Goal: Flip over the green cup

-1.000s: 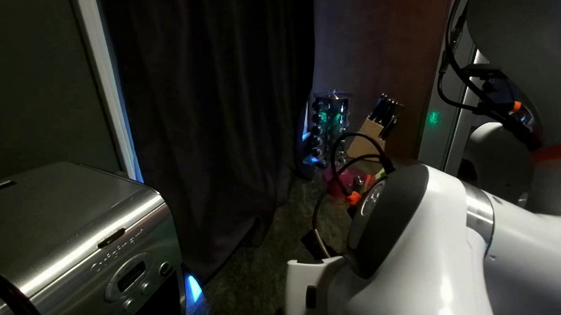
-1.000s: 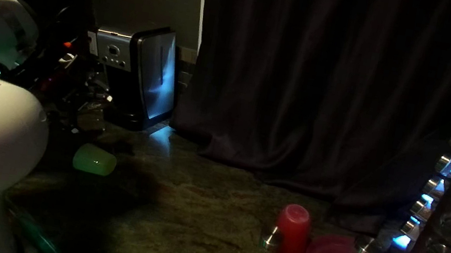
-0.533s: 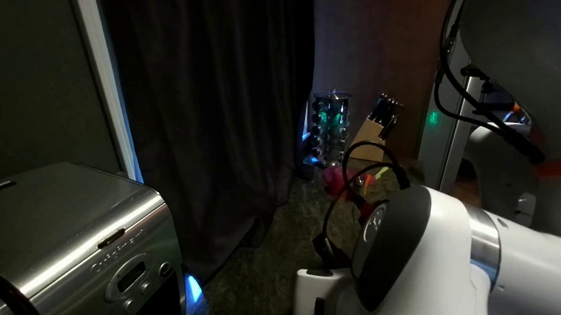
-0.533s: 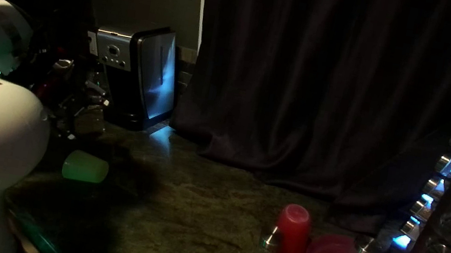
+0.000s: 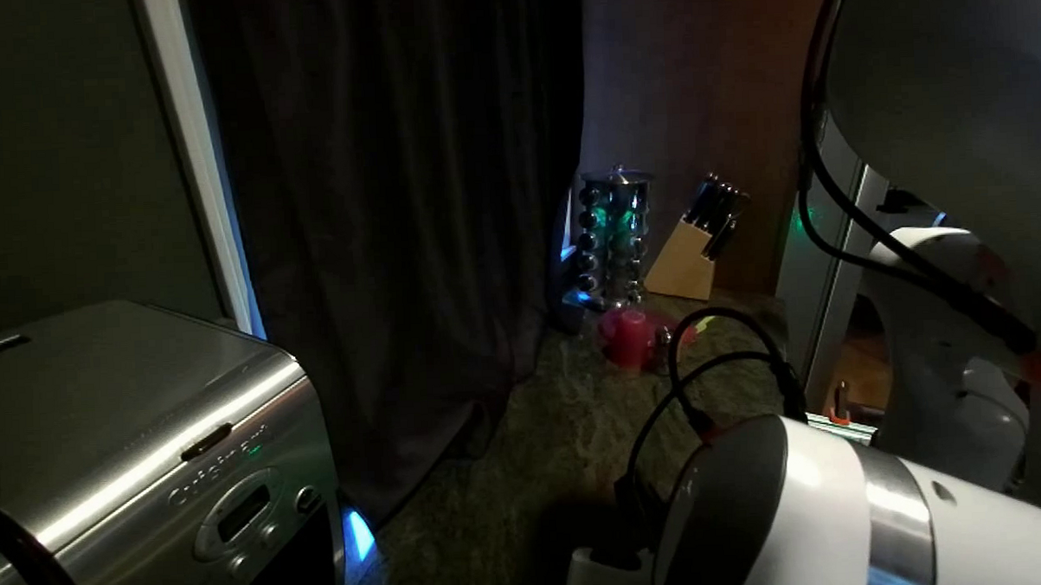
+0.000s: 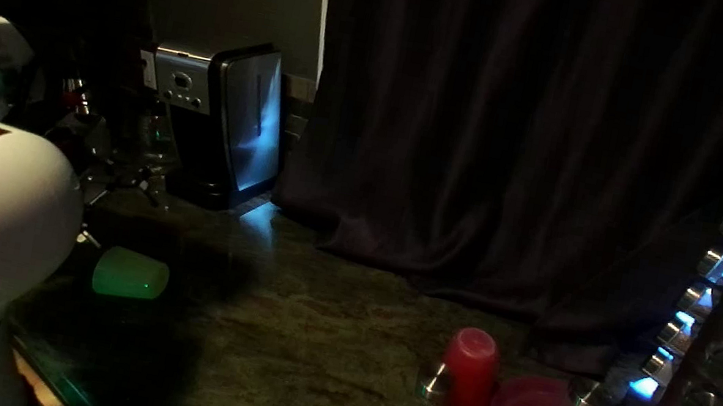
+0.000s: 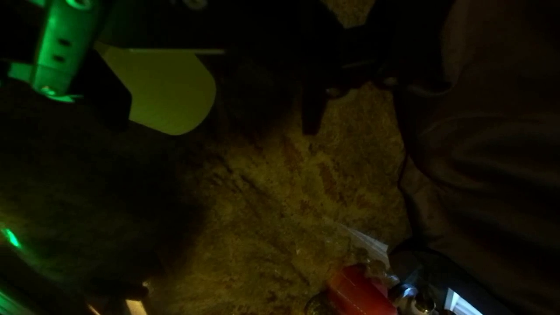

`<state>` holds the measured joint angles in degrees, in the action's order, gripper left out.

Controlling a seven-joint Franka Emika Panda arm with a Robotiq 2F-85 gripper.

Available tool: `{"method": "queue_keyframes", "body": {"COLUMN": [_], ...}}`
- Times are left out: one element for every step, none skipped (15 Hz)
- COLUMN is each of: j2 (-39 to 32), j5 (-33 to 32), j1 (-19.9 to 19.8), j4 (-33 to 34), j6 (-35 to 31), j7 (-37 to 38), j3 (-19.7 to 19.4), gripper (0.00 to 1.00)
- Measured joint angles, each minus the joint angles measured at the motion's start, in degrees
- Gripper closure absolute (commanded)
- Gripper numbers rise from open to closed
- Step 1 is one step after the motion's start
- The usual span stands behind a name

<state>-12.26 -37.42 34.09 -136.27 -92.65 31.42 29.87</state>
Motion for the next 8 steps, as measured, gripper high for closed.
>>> {"method": "queue_keyframes", "body": {"j2": [-0.42, -0.88, -1.41, -2.01, -2.65, -3.32, -3.96, -4.51], "j5": [0.47, 0.87, 1.11, 1.37, 1.64, 2.06, 2.60, 3.19], "j1": [0.26, 0.55, 0.84, 1.09, 1.30, 1.47, 1.59, 1.72], "j4": [0.41, 0.78, 1.07, 1.33, 1.53, 1.72, 1.97, 2.28], "j6": [0.00, 0.00, 0.00, 0.00, -0.01, -0.10, -0.17, -0.26], "j7": [0.55, 1.16, 1.79, 2.26, 2.58, 2.98, 3.38, 3.70], "j3": [-0.07, -0.21, -0.42, -0.64, -0.86, -1.14, -1.43, -1.79], "gripper": [0.00, 0.00, 0.00, 0.00, 0.00, 0.00, 0.00, 0.00]}}
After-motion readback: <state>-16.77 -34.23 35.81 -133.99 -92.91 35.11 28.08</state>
